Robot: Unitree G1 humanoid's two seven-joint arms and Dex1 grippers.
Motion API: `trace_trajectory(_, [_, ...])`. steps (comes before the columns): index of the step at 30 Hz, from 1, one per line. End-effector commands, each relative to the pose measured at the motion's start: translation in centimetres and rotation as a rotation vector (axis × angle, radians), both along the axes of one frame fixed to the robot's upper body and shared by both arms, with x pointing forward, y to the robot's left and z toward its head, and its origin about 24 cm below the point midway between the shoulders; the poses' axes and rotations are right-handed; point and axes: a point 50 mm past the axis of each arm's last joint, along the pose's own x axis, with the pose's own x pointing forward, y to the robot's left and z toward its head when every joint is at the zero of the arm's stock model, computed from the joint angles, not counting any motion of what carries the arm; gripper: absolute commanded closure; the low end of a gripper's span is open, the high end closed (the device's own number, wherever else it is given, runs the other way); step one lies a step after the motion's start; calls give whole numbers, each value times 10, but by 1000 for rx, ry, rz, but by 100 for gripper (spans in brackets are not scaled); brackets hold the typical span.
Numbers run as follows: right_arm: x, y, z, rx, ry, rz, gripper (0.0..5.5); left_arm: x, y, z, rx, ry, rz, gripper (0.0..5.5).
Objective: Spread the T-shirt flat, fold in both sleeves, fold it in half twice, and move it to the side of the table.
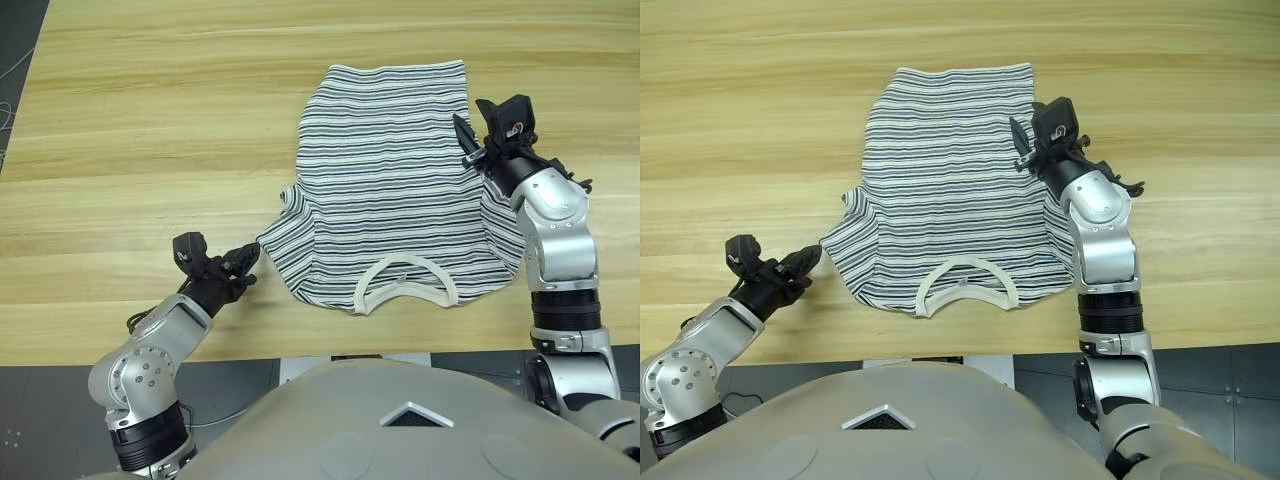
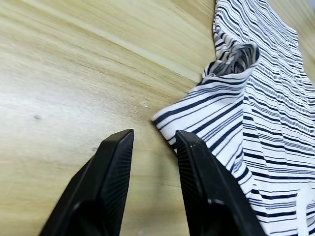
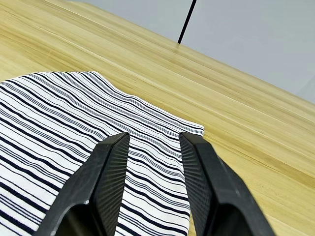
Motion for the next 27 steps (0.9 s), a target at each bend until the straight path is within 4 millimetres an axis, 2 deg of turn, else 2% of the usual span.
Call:
trace_trajectory(1, [1, 2, -1, -8, -7, -4, 364, 2, -2, -13, -13, 68, -8, 391])
trace_trajectory(10, [-1, 2, -5, -28, -4, -7, 364, 10, -14, -34, -5, 111, -60, 391])
trace_trajectory(16, [0, 0, -6, -39, -7, -12, 364, 8, -20, -36, -19, 111, -86, 391])
trace_trajectory(19, [1, -1, -6, -41, -9, -18, 360, 10, -20, -33, -17, 91, -92, 422])
trace_trajectory(26, [2, -1, -6, -39, -15, -23, 360, 13, -14, -31, 1, 72, -66, 538])
trace_trajectory(27, [3, -1, -5, -38, -16, -24, 360, 14, -13, -31, 6, 70, -61, 538])
